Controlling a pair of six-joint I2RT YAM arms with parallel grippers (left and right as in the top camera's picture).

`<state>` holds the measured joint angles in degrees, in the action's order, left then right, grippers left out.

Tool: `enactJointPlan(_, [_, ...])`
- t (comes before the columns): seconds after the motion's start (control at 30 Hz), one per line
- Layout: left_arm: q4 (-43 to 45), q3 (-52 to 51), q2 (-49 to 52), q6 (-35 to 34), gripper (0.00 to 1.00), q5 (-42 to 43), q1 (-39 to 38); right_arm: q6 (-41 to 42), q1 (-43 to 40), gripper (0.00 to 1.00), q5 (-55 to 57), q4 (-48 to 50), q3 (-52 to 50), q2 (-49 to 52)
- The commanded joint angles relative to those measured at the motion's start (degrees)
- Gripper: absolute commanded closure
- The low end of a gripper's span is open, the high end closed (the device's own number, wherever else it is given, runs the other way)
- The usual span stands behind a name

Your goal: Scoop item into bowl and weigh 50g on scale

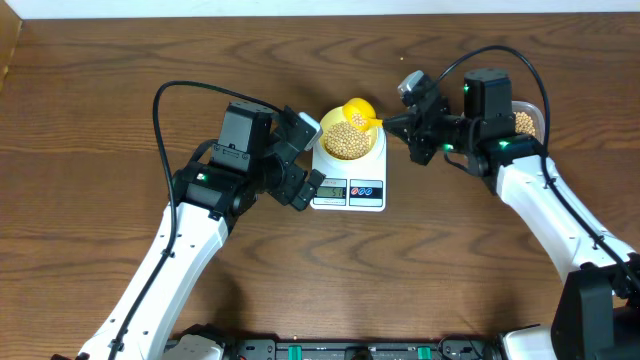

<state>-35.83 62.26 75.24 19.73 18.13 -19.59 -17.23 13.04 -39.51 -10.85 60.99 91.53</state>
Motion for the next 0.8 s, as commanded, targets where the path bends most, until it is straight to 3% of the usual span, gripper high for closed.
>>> enactJointPlan(0.0, [-0.1,-0.2,-0.4,0.2,0.01,0.7,0.2,0.9,2.7,0.99,4.5,-0.1,-0.2,0.5])
enactJointPlan(0.77, [-0.1,-0.2,-0.4,0.2,0.01,0.7,0.2,2.5,4.8,0.99,8.1,-0.1,-0.2,5.3])
